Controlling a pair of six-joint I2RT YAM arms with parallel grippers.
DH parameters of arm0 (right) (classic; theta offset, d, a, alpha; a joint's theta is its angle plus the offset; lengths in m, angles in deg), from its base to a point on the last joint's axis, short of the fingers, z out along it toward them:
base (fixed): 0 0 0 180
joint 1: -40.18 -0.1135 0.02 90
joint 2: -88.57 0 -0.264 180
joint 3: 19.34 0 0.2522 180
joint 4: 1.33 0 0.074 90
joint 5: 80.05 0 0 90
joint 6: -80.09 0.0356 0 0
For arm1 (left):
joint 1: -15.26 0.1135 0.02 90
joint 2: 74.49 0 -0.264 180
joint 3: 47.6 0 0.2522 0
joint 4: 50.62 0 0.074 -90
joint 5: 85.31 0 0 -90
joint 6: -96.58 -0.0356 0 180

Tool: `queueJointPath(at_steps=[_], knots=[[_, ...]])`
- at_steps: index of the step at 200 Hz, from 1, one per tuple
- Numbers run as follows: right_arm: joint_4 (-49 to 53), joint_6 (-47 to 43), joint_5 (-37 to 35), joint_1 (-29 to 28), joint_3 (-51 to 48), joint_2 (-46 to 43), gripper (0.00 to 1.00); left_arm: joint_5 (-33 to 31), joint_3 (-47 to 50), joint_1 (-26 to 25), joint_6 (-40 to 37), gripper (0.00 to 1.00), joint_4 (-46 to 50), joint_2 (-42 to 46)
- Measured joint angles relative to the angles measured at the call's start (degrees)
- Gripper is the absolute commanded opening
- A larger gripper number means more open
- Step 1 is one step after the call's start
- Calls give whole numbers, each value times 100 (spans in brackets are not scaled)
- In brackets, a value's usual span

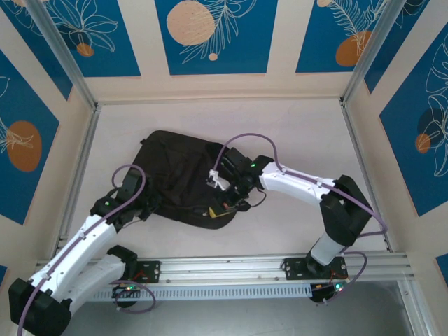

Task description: Pack books, pencil case, and school supplies into a backpack

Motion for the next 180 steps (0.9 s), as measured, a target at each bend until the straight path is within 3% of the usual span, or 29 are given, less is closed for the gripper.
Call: queueJointPath(at_steps=[63,132,152,168,180], knots=[[588,146,-951,535,-439,-968,0,-22,-538,155,-780,0,262,-726],[490,216,-745,-321,-179,-1008,0,85,-2341,227,-2199,0,828,-2710],[481,332,-688,-483,81,-916,0,262,-2990,227,-2562,11,883,-3316],[385,472,-636,-540,227,-785,0,354,-3416,229,-2723,36,833,-3735],[229,601,-625,-551,273,-688,0,466,-3703,247,-2822,47,780,-4017]])
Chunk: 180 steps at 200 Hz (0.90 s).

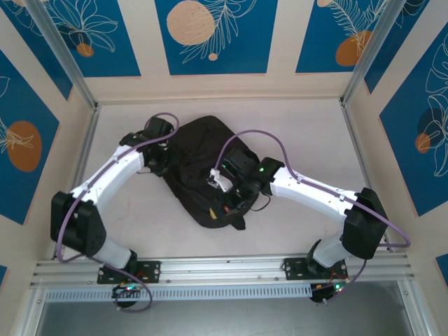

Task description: Pack books, pencil case, and school supplies into a backpack

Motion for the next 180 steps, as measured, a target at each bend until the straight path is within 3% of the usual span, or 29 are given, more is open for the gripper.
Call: queueJointPath(at_steps=[19,36,116,180], knots=[[-254,247,4,35,15,153,0,203,-201,17,-57,56,-133,-155],[-514,494,4,98,15,286,0,315,-184,15,-26,58,-173,-17],[-1360,1075,210,190,-144,426,0,1338,1961,24,1056,56,-310,2302],[-1574,1180,319,190,-225,426,0,1687,2704,20,1687,47,-822,2391]])
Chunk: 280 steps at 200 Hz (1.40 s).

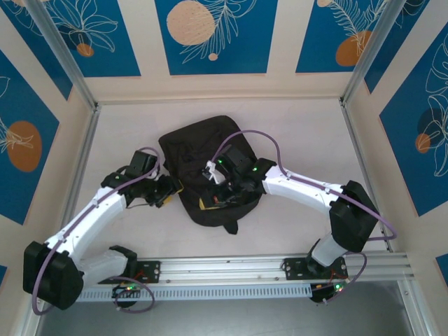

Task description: Pack books, pencil case, and school supplies into a backpack

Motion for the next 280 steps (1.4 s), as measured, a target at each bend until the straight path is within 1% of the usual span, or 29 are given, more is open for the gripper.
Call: queueJointPath(at_steps=[14,23,40,57,90,159,193,234,280], knots=[[-39,4,15,0,-24,0,0,15,39,0,66,43,-107,-70],[-61,24,22,0,-46,0,0,15,50,0,74,37,-184,-92],[-87,44,57,0,-87,0,0,-2,52,-4,116,17,-315,-136],[-85,42,59,-2,-109,0,0,-13,55,-4,42,0,-409,-243],[-7,-31,55,-13,-179,0,0,-74,48,-7,-39,0,-387,-474],[573,-479,-59,0,-409,-236,0,-516,-219,-11,-352,0,-35,-463],[833,-658,-271,39,-420,-280,0,-621,-299,-11,-452,0,98,-463],[1161,-837,-588,175,-415,-385,0,-772,-402,0,-584,0,275,-437],[1451,-1043,-702,426,-415,-645,0,-925,-544,85,-789,0,450,-365]])
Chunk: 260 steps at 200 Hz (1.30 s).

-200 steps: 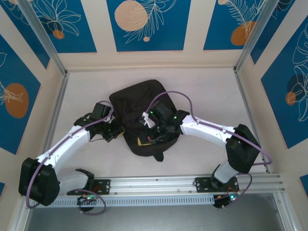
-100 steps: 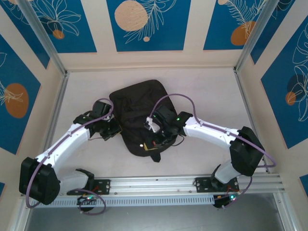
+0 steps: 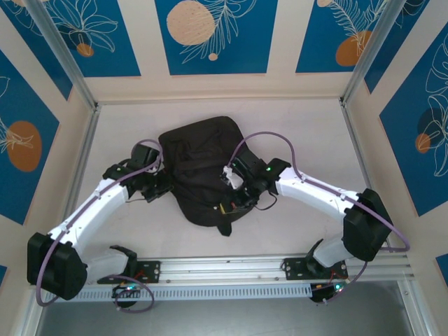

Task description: Pack books, pencil case, and school supplies into a backpack

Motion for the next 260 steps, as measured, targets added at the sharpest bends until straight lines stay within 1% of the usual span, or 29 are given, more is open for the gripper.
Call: queueJointPath(at_steps=[30,46,61,68,81,103,118,132,167,201,226,260], knots=[[63,-146,74,101,9,-46,0,-70,-142,46,-131,0,94,0],[210,-216,133,103,42,-46,0,-245,-326,118,-245,0,164,-50],[326,-232,350,109,79,-35,0,-396,-575,216,-409,0,201,-173],[337,-219,466,94,122,-4,0,-442,-710,238,-490,7,232,-251],[291,-122,634,20,275,120,0,-496,-1027,251,-682,23,302,-450],[83,201,852,-275,756,638,0,-551,-1626,289,-916,42,487,-804],[-192,494,970,-459,1137,1056,0,-555,-1847,313,-911,52,551,-850],[-490,787,1062,-584,1449,1388,0,-551,-1878,323,-859,56,667,-706],[-901,1237,1145,-807,2144,1941,0,-682,-1794,334,-669,57,1292,79],[-879,1202,1130,-931,2422,2157,0,-699,-1213,352,-487,56,1781,968],[-885,1126,1132,-927,2330,2234,0,-407,-374,363,-273,56,1867,1318],[-966,1121,1209,-901,2009,2236,0,153,581,365,72,56,1711,1405]])
